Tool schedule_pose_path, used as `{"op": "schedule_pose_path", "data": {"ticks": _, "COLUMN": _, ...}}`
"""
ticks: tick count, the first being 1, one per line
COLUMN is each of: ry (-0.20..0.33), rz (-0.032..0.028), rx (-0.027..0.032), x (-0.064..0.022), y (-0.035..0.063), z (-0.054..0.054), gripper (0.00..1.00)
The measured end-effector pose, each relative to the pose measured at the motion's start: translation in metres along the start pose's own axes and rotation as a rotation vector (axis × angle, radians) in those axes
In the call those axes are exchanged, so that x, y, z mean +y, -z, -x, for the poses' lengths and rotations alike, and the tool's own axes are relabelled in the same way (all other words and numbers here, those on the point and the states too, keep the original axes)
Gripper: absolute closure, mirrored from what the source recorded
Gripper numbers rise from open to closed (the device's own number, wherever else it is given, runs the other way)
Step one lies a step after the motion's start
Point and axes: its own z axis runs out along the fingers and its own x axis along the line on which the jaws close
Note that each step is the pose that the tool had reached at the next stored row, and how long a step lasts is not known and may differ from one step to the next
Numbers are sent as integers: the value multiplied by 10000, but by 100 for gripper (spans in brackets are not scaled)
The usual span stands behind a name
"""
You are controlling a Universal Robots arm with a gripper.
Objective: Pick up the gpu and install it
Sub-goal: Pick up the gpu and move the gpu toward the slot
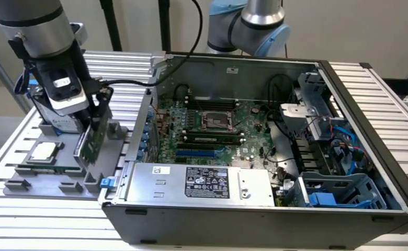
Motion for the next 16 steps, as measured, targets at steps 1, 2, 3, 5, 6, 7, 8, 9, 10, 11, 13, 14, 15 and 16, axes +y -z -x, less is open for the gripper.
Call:
{"op": "schedule_pose_path", "data": {"ticks": 1, "ry": 0, "rz": -1, "rx": 1, "x": 2, "y": 47, "z": 2, "gripper": 100}}
{"op": "schedule_pose_path", "data": {"ticks": 2, "ry": 0, "rz": -1, "rx": 1, "x": 3, "y": 92, "z": 4, "gripper": 100}}
{"op": "schedule_pose_path", "data": {"ticks": 3, "ry": 1, "rz": 0, "rx": 1, "x": 4, "y": 137, "z": 5, "gripper": 100}}
{"op": "schedule_pose_path", "data": {"ticks": 5, "ry": 1, "rz": 0, "rx": 0, "x": 4, "y": 226, "z": 9, "gripper": 100}}
{"op": "schedule_pose_path", "data": {"ticks": 6, "ry": 1, "rz": 0, "rx": 0, "x": 4, "y": 271, "z": 11, "gripper": 100}}
{"op": "schedule_pose_path", "data": {"ticks": 7, "ry": 1, "rz": -1, "rx": 2, "x": 3, "y": 316, "z": 15, "gripper": 100}}
{"op": "schedule_pose_path", "data": {"ticks": 8, "ry": 1, "rz": 0, "rx": 1, "x": 2, "y": 362, "z": 19, "gripper": 100}}
{"op": "schedule_pose_path", "data": {"ticks": 9, "ry": 0, "rz": -1, "rx": 1, "x": 1, "y": 407, "z": 23, "gripper": 100}}
{"op": "schedule_pose_path", "data": {"ticks": 10, "ry": 1, "rz": -1, "rx": 3, "x": -1, "y": 453, "z": 30, "gripper": 100}}
{"op": "schedule_pose_path", "data": {"ticks": 11, "ry": 1, "rz": 0, "rx": 3, "x": -5, "y": 500, "z": 40, "gripper": 100}}
{"op": "schedule_pose_path", "data": {"ticks": 13, "ry": 0, "rz": -1, "rx": 9, "x": -16, "y": 592, "z": 69, "gripper": 100}}
{"op": "schedule_pose_path", "data": {"ticks": 14, "ry": 0, "rz": -1, "rx": 14, "x": -23, "y": 637, "z": 88, "gripper": 100}}
{"op": "schedule_pose_path", "data": {"ticks": 15, "ry": -1, "rz": -1, "rx": 21, "x": -31, "y": 679, "z": 110, "gripper": 100}}
{"op": "schedule_pose_path", "data": {"ticks": 16, "ry": -1, "rz": 0, "rx": 28, "x": -39, "y": 724, "z": 137, "gripper": 100}}
